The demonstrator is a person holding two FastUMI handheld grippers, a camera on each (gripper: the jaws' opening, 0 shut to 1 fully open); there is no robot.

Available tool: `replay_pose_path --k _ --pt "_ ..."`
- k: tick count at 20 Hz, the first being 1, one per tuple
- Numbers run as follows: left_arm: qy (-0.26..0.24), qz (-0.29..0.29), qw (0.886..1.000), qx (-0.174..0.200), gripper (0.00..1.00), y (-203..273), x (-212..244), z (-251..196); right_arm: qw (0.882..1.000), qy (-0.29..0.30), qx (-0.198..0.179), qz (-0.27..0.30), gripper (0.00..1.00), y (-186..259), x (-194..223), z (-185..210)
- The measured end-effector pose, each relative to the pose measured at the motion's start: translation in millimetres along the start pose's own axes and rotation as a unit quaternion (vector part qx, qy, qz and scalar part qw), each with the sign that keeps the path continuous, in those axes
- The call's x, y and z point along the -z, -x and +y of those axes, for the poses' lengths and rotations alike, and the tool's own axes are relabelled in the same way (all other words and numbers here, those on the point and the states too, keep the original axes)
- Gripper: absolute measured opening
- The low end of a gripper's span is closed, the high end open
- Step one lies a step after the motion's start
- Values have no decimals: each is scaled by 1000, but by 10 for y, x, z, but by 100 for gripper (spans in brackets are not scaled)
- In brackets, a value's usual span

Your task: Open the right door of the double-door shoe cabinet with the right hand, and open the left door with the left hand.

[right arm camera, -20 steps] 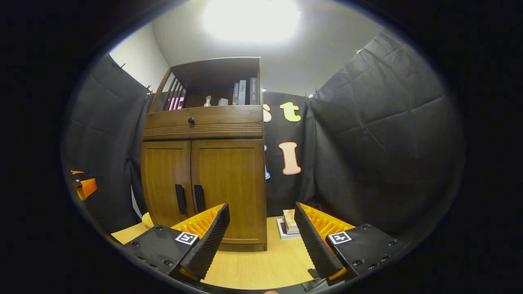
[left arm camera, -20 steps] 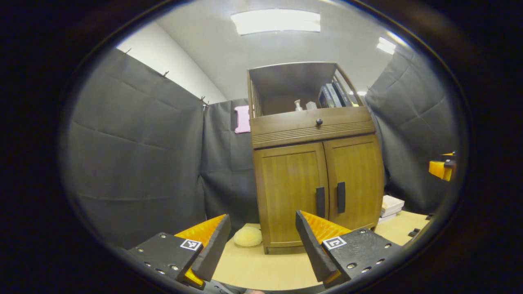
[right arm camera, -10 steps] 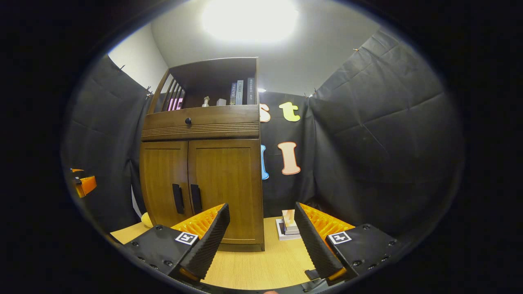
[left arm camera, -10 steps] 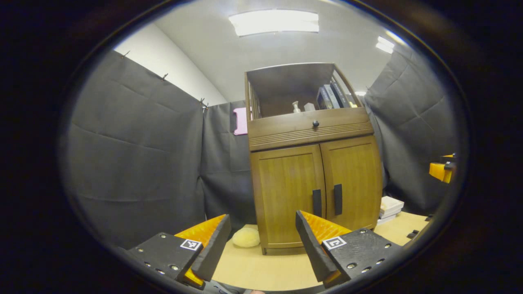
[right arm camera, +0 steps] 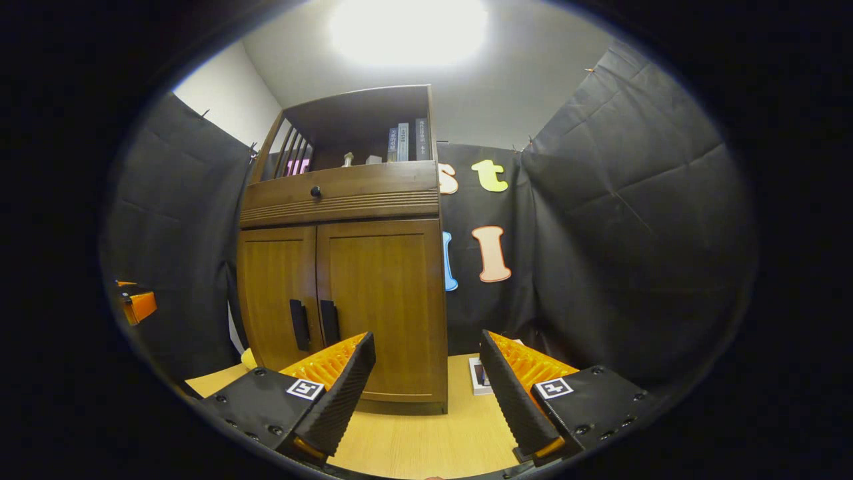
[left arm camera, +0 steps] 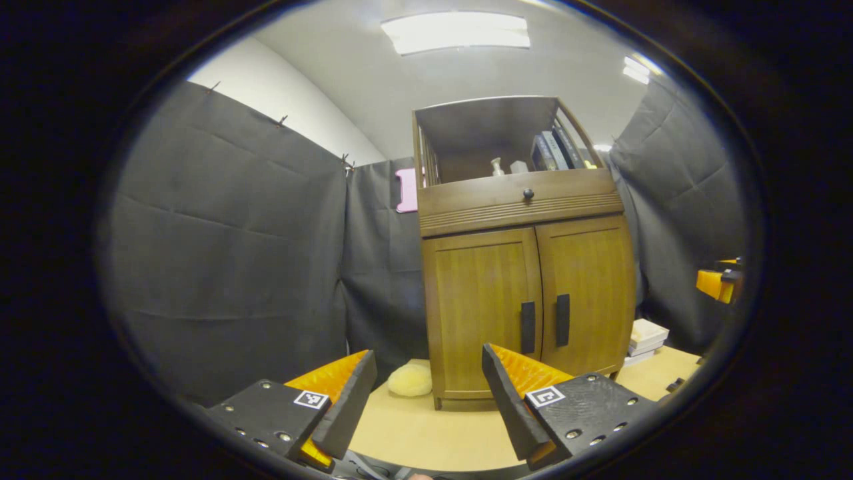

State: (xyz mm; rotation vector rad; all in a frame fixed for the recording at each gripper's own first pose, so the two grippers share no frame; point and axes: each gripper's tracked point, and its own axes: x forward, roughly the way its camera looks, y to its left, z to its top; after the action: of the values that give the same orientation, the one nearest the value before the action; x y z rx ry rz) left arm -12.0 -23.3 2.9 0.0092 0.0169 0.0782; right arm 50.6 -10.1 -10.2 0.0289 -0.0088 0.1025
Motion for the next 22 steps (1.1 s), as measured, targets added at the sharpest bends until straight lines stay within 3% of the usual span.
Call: replay_pose_path --k 14,22 --pt "-21 -12 1000 -9 91 -66 65 52 998 7 -59 2 99 -1138 69 1057" --pt "-14 6 1000 -17 93 -58 82 72 998 4 -68 13 99 -1760 277 1466"
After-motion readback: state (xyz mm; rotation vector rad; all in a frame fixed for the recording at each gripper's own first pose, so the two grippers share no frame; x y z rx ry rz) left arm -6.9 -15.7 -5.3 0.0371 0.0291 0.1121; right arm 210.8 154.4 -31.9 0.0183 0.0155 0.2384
